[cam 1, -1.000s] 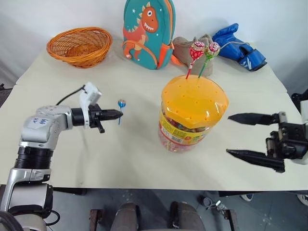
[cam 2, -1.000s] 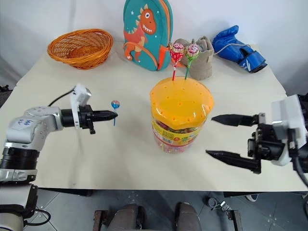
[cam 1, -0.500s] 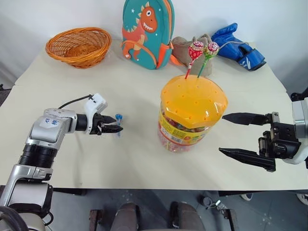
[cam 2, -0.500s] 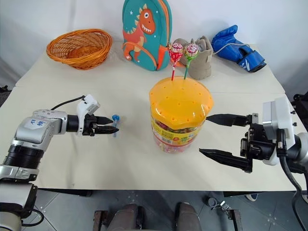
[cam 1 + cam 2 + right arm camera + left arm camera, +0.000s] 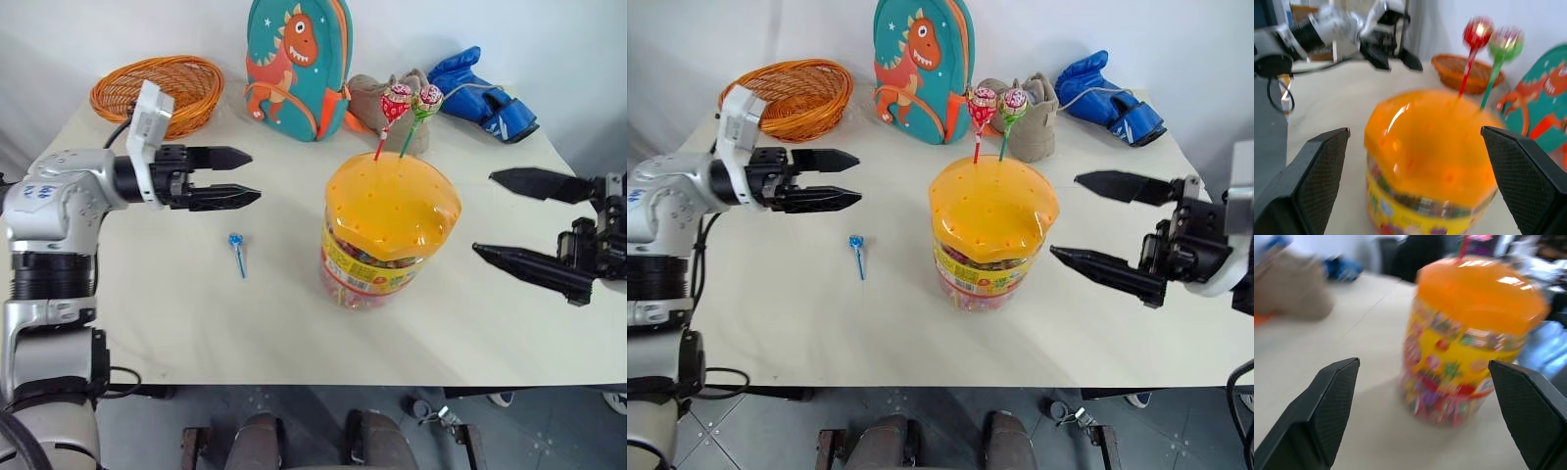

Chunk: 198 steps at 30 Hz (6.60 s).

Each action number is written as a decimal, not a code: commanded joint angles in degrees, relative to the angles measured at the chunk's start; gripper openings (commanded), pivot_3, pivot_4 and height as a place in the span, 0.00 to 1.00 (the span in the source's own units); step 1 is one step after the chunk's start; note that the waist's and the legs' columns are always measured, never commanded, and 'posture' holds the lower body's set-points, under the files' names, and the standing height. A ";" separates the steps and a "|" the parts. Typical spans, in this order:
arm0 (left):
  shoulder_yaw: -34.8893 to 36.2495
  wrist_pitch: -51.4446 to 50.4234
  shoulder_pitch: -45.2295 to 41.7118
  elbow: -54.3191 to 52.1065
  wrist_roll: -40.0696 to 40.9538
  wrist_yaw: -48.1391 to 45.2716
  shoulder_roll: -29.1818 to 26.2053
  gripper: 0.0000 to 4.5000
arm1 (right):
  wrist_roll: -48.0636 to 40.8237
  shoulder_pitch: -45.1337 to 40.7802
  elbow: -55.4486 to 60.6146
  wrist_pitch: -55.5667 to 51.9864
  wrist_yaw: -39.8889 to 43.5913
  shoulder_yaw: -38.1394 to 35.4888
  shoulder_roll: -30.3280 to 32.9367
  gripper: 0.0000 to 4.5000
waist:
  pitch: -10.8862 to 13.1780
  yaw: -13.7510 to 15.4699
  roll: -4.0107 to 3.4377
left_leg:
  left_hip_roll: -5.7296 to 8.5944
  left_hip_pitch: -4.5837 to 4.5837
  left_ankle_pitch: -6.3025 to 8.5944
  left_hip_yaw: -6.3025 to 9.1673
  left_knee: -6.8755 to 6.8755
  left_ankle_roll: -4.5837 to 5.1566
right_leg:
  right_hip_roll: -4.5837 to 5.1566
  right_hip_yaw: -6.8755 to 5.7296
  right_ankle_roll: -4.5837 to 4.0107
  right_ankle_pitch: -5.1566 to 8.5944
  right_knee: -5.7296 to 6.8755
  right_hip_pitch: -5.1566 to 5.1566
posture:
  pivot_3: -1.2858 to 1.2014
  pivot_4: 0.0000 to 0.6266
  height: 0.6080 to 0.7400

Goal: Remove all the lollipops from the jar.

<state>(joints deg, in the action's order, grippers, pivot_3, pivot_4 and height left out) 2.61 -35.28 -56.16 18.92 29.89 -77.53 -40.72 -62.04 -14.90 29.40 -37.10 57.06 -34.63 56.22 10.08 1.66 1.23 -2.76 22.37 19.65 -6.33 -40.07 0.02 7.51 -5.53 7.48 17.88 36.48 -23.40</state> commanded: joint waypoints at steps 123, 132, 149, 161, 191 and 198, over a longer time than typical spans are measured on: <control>0.68 12.96 -0.58 2.99 3.02 -14.83 2.80 0.99 | 10.08 -29.76 -16.81 -8.49 -7.48 24.45 1.10 1.00 | 0.07 -1.35 -0.01 | 0.00 0.09 0.06 -0.35 0.03 0.11 | 0.02 0.18 0.20 -0.14 -0.21 -0.19 | 0.52 0.24 1.00; 0.96 14.32 1.25 1.76 4.28 -13.16 3.22 0.99 | 18.10 -41.78 -27.19 -5.87 -2.23 32.83 -8.08 1.00 | 0.08 -1.89 -0.03 | 0.00 0.14 0.06 -0.33 0.02 0.12 | 0.02 0.17 0.21 -0.14 -0.17 -0.25 | 0.52 0.24 1.00; 3.16 12.40 6.37 -5.39 6.86 -9.34 2.62 1.00 | 22.92 -51.15 -33.60 -6.52 1.55 32.21 -14.67 0.00 | 0.14 -1.95 -0.13 | 0.00 0.16 0.06 -0.36 0.01 0.12 | 0.04 0.18 0.21 -0.14 -0.11 -0.29 | 0.52 0.24 1.00; 3.41 12.79 6.60 -4.38 6.65 -9.39 2.77 1.00 | 22.94 -54.26 -29.35 -10.63 -1.52 27.47 -8.76 0.00 | 0.16 -1.68 -0.15 | 0.00 0.16 0.06 -0.37 0.02 0.12 | 0.05 0.18 0.21 -0.14 -0.10 -0.31 | 0.52 0.24 1.00; 2.53 14.09 20.42 -9.24 3.30 -7.40 -5.43 1.00 | 27.03 -1.67 -11.39 -30.35 -21.20 16.67 -3.92 0.00 | 0.17 -1.54 -0.21 | 0.01 0.09 0.10 -0.44 0.06 0.18 | 0.05 0.27 0.28 -0.18 -0.27 -0.22 | 0.52 0.24 1.00; 4.42 10.58 23.09 -12.83 4.78 -3.22 -5.64 1.00 | 31.66 -4.45 -18.93 -26.83 -23.20 21.67 -5.07 0.17 | 0.17 -1.65 -0.20 | 0.00 0.09 0.11 -0.45 0.06 0.18 | 0.05 0.27 0.28 -0.18 -0.29 -0.22 | 0.52 0.24 1.00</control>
<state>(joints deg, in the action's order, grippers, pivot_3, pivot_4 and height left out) 4.84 -24.28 -33.03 8.46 33.48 -81.56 -45.87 -31.32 -18.74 10.45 -65.12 34.13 -12.20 50.82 10.26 0.02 1.03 -2.75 22.47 19.75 -6.77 -40.00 0.21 7.56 -5.26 7.76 17.70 36.20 -23.62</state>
